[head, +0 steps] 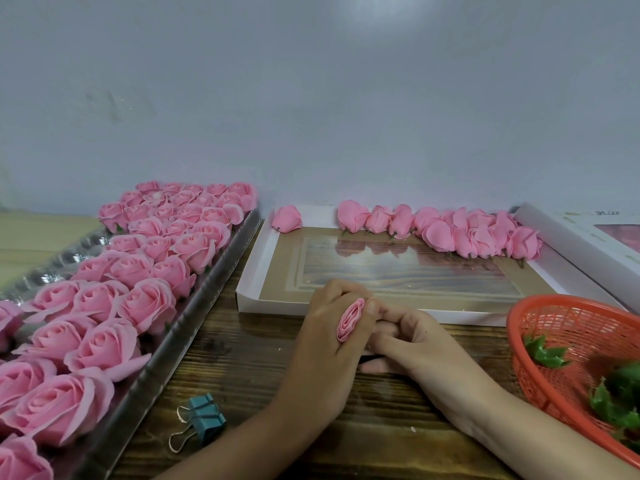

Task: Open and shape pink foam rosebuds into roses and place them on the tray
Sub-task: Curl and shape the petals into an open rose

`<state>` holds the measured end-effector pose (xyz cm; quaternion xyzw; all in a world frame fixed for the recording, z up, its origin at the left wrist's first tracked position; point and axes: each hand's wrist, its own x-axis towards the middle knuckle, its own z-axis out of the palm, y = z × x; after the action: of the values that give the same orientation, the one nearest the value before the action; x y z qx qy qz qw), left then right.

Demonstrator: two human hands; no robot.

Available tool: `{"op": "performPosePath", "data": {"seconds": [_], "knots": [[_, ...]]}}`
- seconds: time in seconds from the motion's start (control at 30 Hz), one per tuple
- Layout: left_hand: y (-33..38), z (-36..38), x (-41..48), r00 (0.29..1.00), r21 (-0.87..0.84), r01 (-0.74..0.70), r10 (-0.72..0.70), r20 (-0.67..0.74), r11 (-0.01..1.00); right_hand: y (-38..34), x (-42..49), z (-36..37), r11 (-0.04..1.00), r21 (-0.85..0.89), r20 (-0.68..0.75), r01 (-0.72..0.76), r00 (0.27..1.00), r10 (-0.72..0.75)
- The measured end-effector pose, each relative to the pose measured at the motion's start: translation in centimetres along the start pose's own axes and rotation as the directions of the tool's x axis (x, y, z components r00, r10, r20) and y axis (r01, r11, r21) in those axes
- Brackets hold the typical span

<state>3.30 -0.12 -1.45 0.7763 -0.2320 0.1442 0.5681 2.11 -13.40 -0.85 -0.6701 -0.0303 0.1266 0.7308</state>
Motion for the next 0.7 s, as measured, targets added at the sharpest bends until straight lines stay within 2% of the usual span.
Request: {"op": "performPosePath", "data": {"seconds": [0.13, 0.47, 0.7], "knots": [[-0.17, 0.07, -0.03, 1.000, 0.043, -0.017, 0.018, -0.014, 0.999, 0.05, -0.02, 0.05, 1.000, -0.010, -0.006, 0.002, 1.000, -0.002], [-0.11, -0.17, 0.12, 0.997, 0.019, 0.003, -0.001, -0.079, 1.000, -0.01, -0.05, 0.17, 1.000, -0.004, -0.062, -0.008, 0.998, 0.008], [-0.06, -0.30, 0.22, 0.991, -0.090, 0.079, -0.088, -0.096, 0.993, -0.23, -0.11, 0.25, 1.000, 0.003, -0.069, -0.013, 0.998, 0.013]]}}
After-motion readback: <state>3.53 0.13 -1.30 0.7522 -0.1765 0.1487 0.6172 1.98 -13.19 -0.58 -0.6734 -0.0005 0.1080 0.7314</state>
